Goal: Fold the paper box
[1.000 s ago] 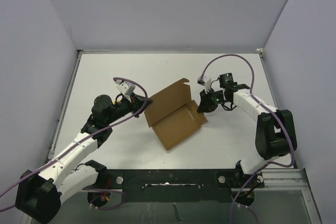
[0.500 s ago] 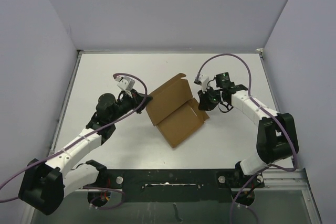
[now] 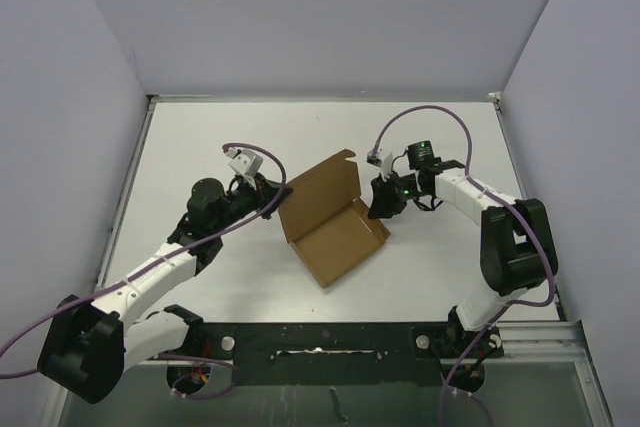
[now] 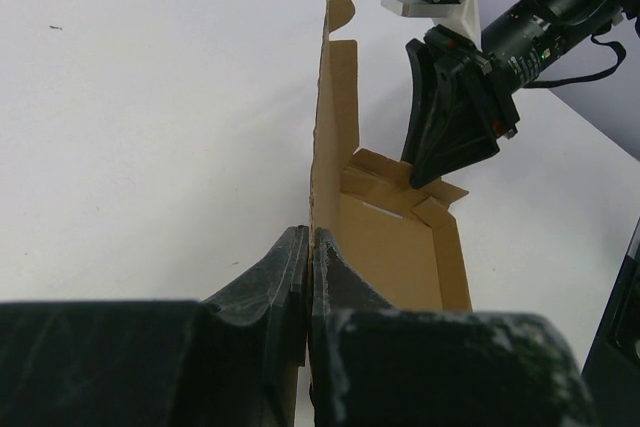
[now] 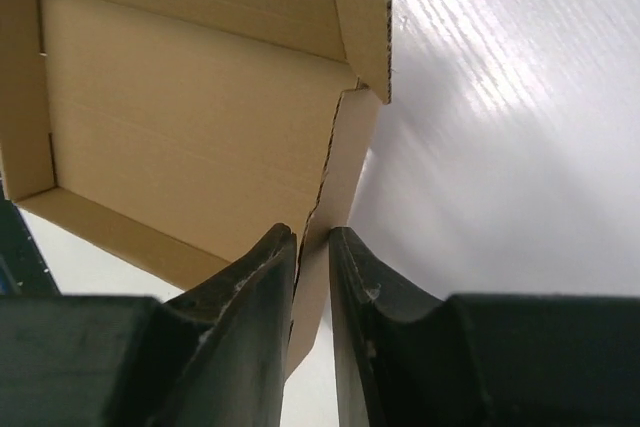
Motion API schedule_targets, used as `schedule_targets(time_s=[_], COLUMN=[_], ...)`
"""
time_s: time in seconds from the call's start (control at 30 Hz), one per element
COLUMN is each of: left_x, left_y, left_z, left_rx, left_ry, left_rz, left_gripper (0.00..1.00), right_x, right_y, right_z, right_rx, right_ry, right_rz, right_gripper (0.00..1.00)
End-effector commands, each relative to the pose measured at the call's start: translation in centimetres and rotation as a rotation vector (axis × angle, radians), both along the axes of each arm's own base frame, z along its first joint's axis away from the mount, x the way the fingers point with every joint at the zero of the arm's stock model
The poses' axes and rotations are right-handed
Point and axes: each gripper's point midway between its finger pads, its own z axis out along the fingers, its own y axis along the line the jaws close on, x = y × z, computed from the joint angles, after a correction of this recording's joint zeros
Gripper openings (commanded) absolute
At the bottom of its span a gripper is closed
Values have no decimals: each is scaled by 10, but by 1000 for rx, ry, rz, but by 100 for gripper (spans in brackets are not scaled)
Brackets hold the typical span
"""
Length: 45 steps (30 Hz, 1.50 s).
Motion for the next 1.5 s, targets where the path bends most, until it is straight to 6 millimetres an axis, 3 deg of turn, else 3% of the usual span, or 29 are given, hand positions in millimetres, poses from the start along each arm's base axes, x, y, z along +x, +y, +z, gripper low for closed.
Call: schedule_targets(time_s=[0.0, 0.3, 0.53, 0.67, 0.77, 0.83, 0.93, 1.07, 1.3, 1.47], left_x=[1, 0, -1, -2, -3, -3, -4, -4, -4, -4], left_y=[-3, -1, -1, -1, -1, -1, 0, -1, -1, 0], left_z=[9, 9, 9, 9, 9, 11, 11, 11, 12, 13], left_rx=[-1, 2, 2, 1, 1, 1, 1, 1, -3, -5], left_ry=[-61, -67, -68, -69, -73, -78, -80, -81, -83, -84], left_rz=[-21, -17, -20, -20, -24, -26, -27, -31, -32, -30], left_gripper=[0, 0, 0, 0, 0, 0, 0, 0, 0, 0], right_x=[1, -9, -1, 9, 13, 17, 25, 26, 11, 3], right_y=[17, 22, 14, 4, -3, -8, -17, -23, -8, 5], right_z=[32, 44, 43, 46, 50, 48, 34, 12, -11, -6], right_rx=[178, 338, 402, 421, 448, 448, 383, 298, 232, 247], right_ry=[9, 110, 183, 175, 175, 176, 182, 207, 272, 269], right_rz=[56, 82, 22, -25, -56, -83, -147, -182, -104, -41], right_gripper=[25, 47, 49, 37, 34, 25, 9, 4, 18, 29])
